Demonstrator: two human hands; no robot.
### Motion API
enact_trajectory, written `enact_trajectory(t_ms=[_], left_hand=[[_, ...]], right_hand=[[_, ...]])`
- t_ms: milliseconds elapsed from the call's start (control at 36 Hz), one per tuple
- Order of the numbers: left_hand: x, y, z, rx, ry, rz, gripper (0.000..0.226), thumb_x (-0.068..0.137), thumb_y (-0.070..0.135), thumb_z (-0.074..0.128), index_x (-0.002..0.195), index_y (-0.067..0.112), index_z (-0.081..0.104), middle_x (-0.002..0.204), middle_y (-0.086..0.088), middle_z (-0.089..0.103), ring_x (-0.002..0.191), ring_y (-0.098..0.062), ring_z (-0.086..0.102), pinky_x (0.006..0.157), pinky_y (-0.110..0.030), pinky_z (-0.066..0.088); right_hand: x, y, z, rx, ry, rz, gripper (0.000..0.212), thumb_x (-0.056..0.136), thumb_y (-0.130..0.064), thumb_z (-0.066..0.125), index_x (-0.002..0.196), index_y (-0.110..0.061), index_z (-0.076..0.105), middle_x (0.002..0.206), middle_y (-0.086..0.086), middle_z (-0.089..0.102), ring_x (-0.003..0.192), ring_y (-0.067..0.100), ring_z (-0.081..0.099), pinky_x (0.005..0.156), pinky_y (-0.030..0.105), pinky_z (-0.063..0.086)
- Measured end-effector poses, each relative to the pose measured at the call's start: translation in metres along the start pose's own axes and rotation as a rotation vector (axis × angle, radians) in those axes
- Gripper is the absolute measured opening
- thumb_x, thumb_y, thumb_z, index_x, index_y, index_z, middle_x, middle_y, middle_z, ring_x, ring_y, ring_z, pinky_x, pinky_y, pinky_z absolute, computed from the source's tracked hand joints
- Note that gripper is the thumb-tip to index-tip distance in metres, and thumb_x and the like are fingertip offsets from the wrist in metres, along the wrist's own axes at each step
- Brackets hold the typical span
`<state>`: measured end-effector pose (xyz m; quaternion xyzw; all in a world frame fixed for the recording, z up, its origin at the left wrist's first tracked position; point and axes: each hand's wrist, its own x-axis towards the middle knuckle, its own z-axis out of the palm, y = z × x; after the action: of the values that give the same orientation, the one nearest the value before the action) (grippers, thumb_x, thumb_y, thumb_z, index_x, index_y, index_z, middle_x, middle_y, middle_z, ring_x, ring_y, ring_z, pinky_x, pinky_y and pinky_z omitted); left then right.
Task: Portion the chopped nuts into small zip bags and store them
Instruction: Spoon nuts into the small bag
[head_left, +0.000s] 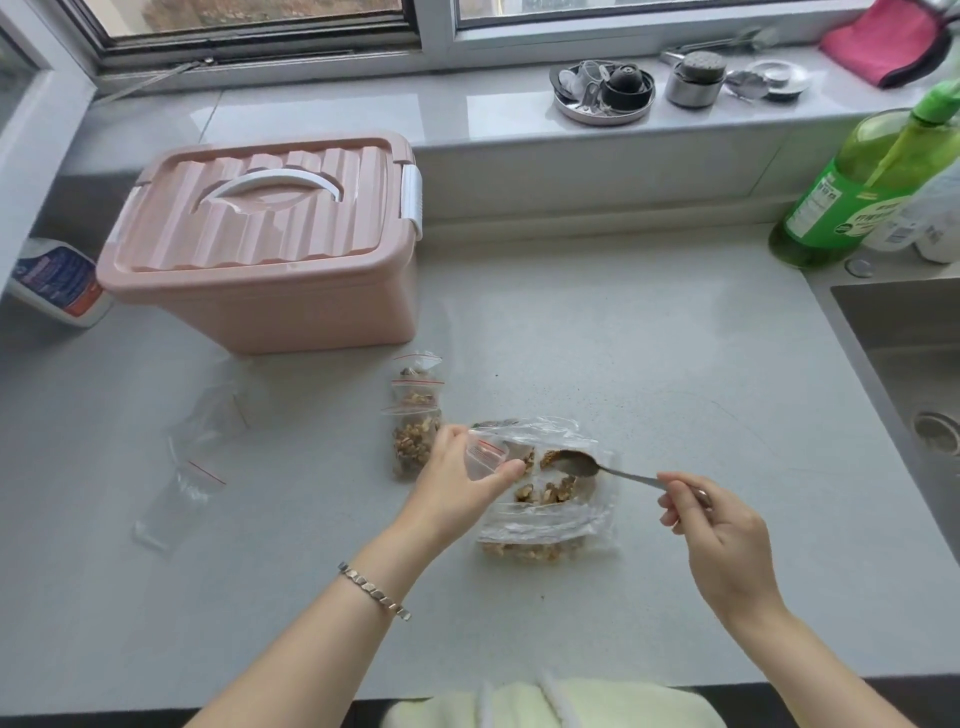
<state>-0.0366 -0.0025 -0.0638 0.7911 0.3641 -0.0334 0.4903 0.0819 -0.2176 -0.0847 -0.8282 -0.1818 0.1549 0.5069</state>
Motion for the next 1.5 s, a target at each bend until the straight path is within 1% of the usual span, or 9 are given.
enact_trajectory(t_ms=[83, 250, 444, 667, 750, 917, 1028, 1167, 1500], left_hand=[[-0.005, -0.005, 0.001, 0.064, -0.01, 0.013, 0.053, 0.081, 0.053, 0.058, 0.117, 0.015, 0.051, 0.122, 0.01, 0.035, 0.107, -0.004, 0.045, 0.086, -0.021, 0.034], [-0.016, -0.013, 0.005, 0.123, -0.058, 0.022, 0.052, 0.082, 0.052, 0.057, 0.116, 0.014, 0.05, 0.121, 0.01, 0.035, 0.108, -0.004, 0.045, 0.087, -0.021, 0.034], [-0.021, -0.019, 0.008, 0.008, -0.071, -0.039, 0.032, 0.084, 0.045, 0.06, 0.103, 0.02, 0.052, 0.111, 0.013, 0.038, 0.09, 0.012, 0.044, 0.068, -0.004, 0.031], [-0.023, -0.018, 0.006, -0.013, -0.048, -0.068, 0.035, 0.082, 0.045, 0.062, 0.105, 0.02, 0.053, 0.112, 0.013, 0.04, 0.095, 0.006, 0.046, 0.074, -0.014, 0.034], [-0.024, -0.02, 0.004, 0.001, -0.004, -0.051, 0.035, 0.079, 0.043, 0.066, 0.103, 0.021, 0.054, 0.116, 0.011, 0.04, 0.103, -0.001, 0.046, 0.083, -0.017, 0.031], [-0.03, -0.017, 0.003, 0.127, 0.077, 0.089, 0.032, 0.074, 0.038, 0.073, 0.094, 0.02, 0.057, 0.112, 0.017, 0.042, 0.103, 0.003, 0.043, 0.077, -0.001, 0.028], [-0.029, -0.02, 0.008, 0.202, 0.107, 0.153, 0.03, 0.07, 0.037, 0.076, 0.088, 0.02, 0.059, 0.113, 0.016, 0.047, 0.111, -0.005, 0.047, 0.098, -0.025, 0.036], [-0.027, -0.024, 0.019, 0.23, 0.217, 0.219, 0.028, 0.067, 0.033, 0.079, 0.082, 0.016, 0.063, 0.115, 0.01, 0.056, 0.109, -0.012, 0.053, 0.094, -0.041, 0.043], [-0.026, -0.026, 0.036, 0.257, 0.296, 0.255, 0.034, 0.06, 0.026, 0.083, 0.085, 0.013, 0.064, 0.118, 0.003, 0.058, 0.11, -0.018, 0.054, 0.091, -0.036, 0.04]], right_hand=[[0.0, 0.001, -0.004, -0.021, 0.018, 0.042, 0.025, 0.092, -0.007, 0.05, 0.087, -0.027, 0.065, 0.074, 0.0, 0.064, 0.071, 0.013, 0.058, 0.067, 0.027, 0.046], [-0.006, 0.001, 0.003, 0.003, -0.065, 0.155, 0.025, 0.094, -0.011, 0.048, 0.081, -0.025, 0.064, 0.067, 0.005, 0.061, 0.057, 0.008, 0.054, 0.056, 0.02, 0.044], [-0.007, 0.001, 0.022, 0.172, -0.113, 0.381, 0.021, 0.093, -0.005, 0.047, 0.082, -0.006, 0.065, 0.058, 0.007, 0.059, 0.043, 0.005, 0.051, 0.043, 0.016, 0.041], [-0.005, 0.0, 0.031, 0.402, -0.145, 0.639, 0.022, 0.094, -0.001, 0.044, 0.08, -0.001, 0.06, 0.057, 0.013, 0.054, 0.034, 0.005, 0.048, 0.035, 0.014, 0.038], [-0.003, -0.002, 0.021, 0.402, -0.117, 0.614, 0.022, 0.094, -0.003, 0.045, 0.081, -0.001, 0.062, 0.054, 0.01, 0.057, 0.035, 0.005, 0.049, 0.036, 0.014, 0.039], [0.007, -0.016, -0.006, 0.445, -0.073, 0.553, 0.025, 0.095, -0.006, 0.044, 0.079, -0.002, 0.063, 0.05, 0.005, 0.057, 0.037, 0.007, 0.048, 0.037, 0.015, 0.039], [0.014, -0.032, -0.02, 0.441, -0.073, 0.512, 0.026, 0.095, -0.008, 0.043, 0.078, -0.002, 0.062, 0.046, 0.002, 0.055, 0.036, 0.006, 0.046, 0.036, 0.015, 0.036], [0.02, -0.055, -0.03, 0.409, -0.105, 0.439, 0.029, 0.096, -0.01, 0.042, 0.076, -0.001, 0.061, 0.043, 0.003, 0.053, 0.034, 0.007, 0.042, 0.035, 0.015, 0.032], [0.018, -0.098, -0.02, 0.301, -0.142, 0.241, 0.03, 0.095, -0.011, 0.045, 0.072, -0.004, 0.062, 0.044, 0.001, 0.054, 0.036, 0.008, 0.043, 0.037, 0.015, 0.033]])
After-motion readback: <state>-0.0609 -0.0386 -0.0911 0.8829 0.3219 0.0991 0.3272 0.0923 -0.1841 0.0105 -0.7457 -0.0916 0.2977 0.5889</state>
